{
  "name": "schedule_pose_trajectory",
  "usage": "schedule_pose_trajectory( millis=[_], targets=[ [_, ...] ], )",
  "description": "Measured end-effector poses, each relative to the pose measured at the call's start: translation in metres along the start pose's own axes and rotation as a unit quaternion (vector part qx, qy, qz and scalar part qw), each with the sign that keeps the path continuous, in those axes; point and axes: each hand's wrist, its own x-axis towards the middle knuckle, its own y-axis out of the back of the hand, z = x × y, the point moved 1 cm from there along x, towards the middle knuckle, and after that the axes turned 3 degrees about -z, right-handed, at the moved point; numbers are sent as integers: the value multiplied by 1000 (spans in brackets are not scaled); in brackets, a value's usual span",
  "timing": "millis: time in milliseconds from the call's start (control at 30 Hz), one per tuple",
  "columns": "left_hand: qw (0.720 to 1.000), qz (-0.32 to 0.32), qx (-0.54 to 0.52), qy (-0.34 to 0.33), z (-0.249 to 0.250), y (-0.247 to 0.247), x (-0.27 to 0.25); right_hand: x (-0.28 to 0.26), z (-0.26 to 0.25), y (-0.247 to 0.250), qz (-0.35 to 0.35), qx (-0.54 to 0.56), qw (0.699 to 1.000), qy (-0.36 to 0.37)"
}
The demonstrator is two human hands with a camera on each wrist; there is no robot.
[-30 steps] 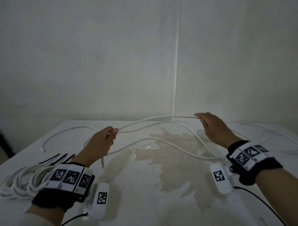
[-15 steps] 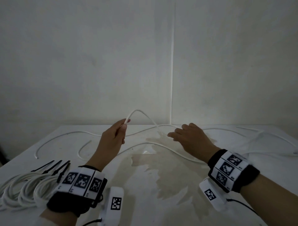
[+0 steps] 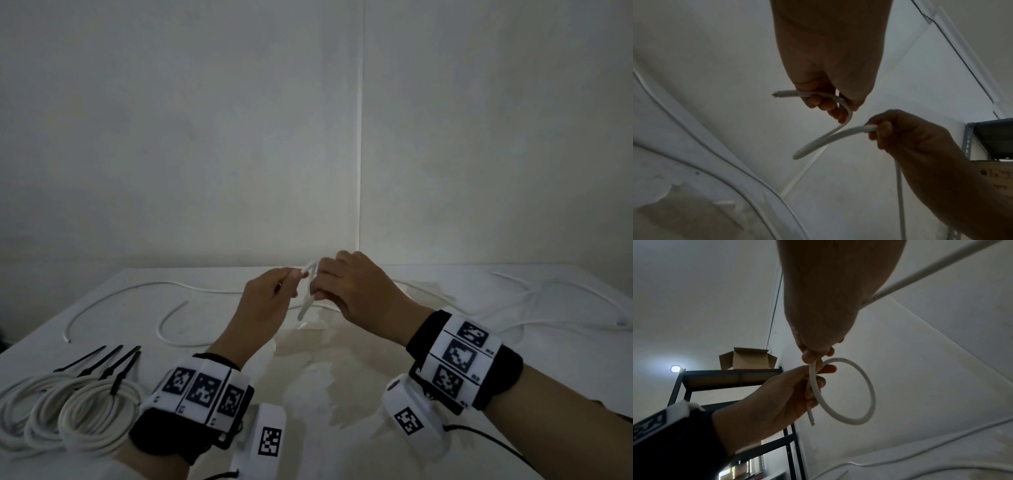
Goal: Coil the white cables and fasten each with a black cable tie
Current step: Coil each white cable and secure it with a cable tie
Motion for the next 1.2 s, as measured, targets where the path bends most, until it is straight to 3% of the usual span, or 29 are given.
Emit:
schedule_pose_trajectory(
  millis=[133,300,500,900,1067,1200],
  targets=[
    [993,-69,-83,44,3,-11,-6,4,3,6,0,81,994,-77],
    [990,-133,-30,28,5,-19,-7,0,9,14,-112,187,946,-240],
    [986,-141,-81,27,9,-21,-8,-11,23,20,-93,213,919,-320],
    [976,-128,-163,68,17,-14,-1,-13,13,24,-120,434,826,-339],
    [978,-124,-155,66,23,-13,2,-14,15,26,-61,405,845,-343],
    [983,-136,-113,44,25,-10,7,-16,17,30,-66,410,842,-345]
  ],
)
